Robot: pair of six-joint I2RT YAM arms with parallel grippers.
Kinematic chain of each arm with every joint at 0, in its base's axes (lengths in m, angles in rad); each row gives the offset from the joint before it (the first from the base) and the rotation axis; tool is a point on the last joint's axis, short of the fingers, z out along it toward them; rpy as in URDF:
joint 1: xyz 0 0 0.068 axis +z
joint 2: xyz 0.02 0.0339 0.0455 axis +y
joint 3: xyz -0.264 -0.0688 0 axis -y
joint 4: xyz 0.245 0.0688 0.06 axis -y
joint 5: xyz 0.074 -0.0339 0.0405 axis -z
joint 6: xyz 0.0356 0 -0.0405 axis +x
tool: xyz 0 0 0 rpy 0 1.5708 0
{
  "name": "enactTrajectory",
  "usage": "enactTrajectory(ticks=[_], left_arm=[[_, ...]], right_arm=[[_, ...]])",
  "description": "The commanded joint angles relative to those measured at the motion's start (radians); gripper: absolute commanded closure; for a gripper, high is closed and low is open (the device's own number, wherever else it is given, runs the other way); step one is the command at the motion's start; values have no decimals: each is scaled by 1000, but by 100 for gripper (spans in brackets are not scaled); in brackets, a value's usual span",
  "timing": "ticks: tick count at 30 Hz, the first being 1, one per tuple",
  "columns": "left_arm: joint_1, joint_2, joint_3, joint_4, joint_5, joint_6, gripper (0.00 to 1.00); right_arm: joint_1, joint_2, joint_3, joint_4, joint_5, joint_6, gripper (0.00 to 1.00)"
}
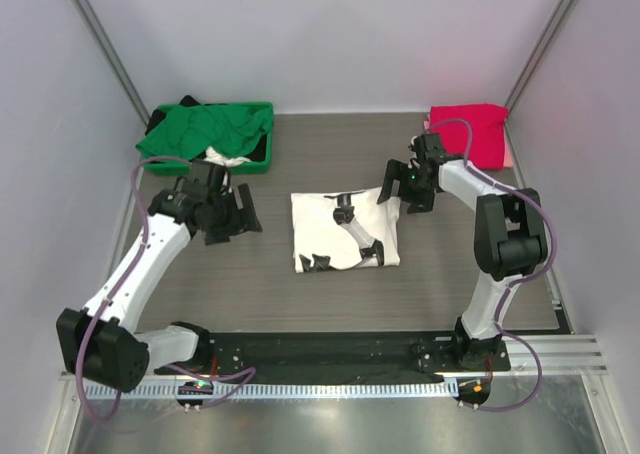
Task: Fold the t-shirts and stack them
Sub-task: Neatly place the folded tshirt to the corner
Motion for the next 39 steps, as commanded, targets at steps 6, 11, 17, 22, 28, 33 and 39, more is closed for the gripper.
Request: enactTrajectory(ticks=[6, 11, 17, 22, 28, 33, 39], left_arm=[[1, -251, -186, -14, -158, 68, 15], [1, -301, -214, 28, -153, 70, 14], [1, -311, -234, 49, -149, 70, 14], [1, -312, -241, 62, -155, 73, 14], [1, -317, -246, 66, -150, 73, 14], [2, -315, -251, 74, -135, 73, 14], [1, -308, -255, 80, -124, 73, 14]], right_arm=[[2, 116, 53, 151, -154, -46, 3], [22, 156, 50, 183, -202, -40, 15], [93, 162, 20, 230, -239, -30, 28], [99, 196, -32, 359, -384, 51, 58], [94, 211, 55, 245, -347, -24, 99], [76, 159, 186, 82, -221, -150, 99], [-10, 90, 275, -9, -26, -240, 99]])
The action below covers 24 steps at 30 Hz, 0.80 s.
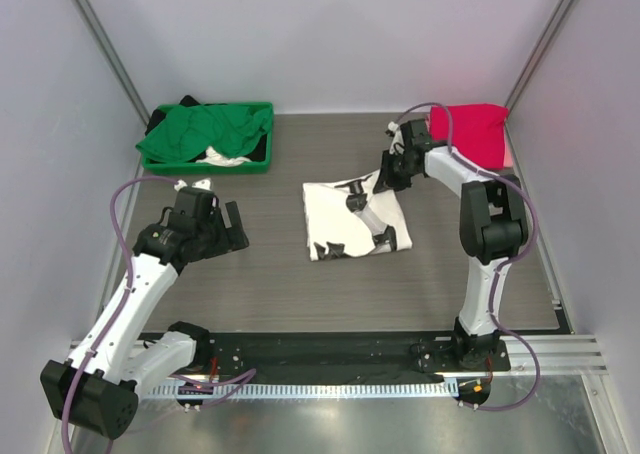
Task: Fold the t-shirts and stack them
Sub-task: Neatly place the folded tshirt to the corner
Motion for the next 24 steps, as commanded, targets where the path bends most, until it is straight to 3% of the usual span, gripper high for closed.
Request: enactTrajectory(ticks=[1, 11, 24], left_arm=[[1, -3, -5, 39, 19, 19, 14], [1, 9, -9, 40, 19, 18, 15], [1, 31, -11, 44, 25, 18, 16]], right_arm=[[-73, -113, 85, -68, 145, -75, 99], [-239, -120, 322, -91, 310, -149, 99], [-299, -73, 632, -101, 309, -213, 99]])
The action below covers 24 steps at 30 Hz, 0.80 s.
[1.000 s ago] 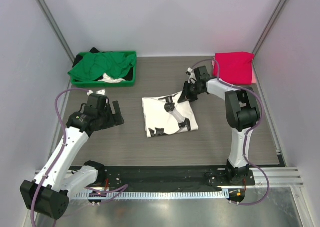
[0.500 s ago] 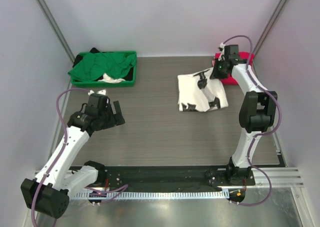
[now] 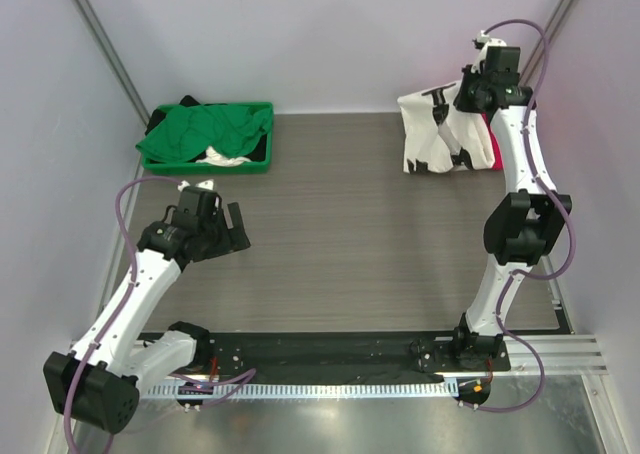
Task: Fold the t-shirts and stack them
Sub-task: Neatly place the folded tshirt to the corner
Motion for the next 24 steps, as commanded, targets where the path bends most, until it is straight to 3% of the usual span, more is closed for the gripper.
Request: enactTrajectory(ticks=[1, 24], left_arm=[[1, 3, -1, 36, 13, 18, 16], [2, 34, -3, 34, 14, 16, 16]], right_arm=[[-10, -11, 105, 23, -2, -22, 99], [-91, 156, 334, -19, -74, -95, 99]])
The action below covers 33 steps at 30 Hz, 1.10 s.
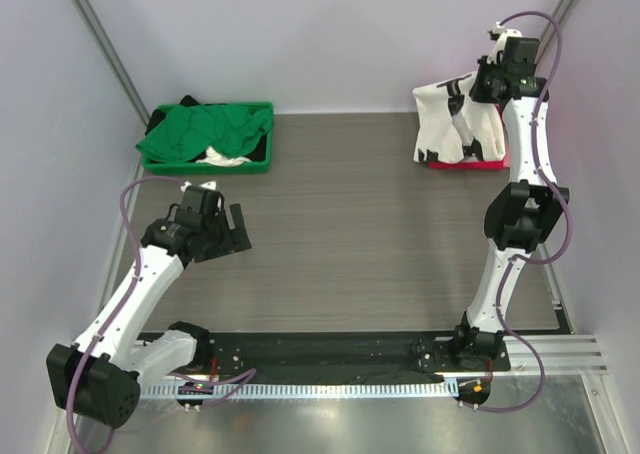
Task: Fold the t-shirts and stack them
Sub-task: Neatly place the folded tshirt to the corner
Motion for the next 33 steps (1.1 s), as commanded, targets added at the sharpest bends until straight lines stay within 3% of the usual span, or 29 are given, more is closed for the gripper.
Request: enactTrajectory(ticks=[1, 12, 16, 18, 19, 21, 27, 33], left_arm=[[2, 3, 1, 34, 4, 16, 17], [1, 26, 3, 24, -16, 11, 17], [1, 27, 1, 24, -25, 7, 17], [1, 34, 1, 21, -30, 5, 17], [1, 32, 3, 21, -31, 4, 17], [1, 35, 3, 20, -34, 2, 17], [1, 37, 1, 20, -33, 1, 17], [1, 21, 1, 23, -34, 2, 17]], right_arm=[[-19, 26, 99, 38, -28, -21, 99], [-94, 270, 309, 67, -54, -9, 99], [-129, 342, 331, 202, 3, 12, 99], [-140, 392, 334, 322, 52, 49, 48], [-142, 405, 331, 369, 131, 77, 28], [-148, 431, 325, 443, 181, 120, 1], [-139, 408, 302, 498, 244, 213, 0], [-133, 213, 156, 507, 187, 304, 0]])
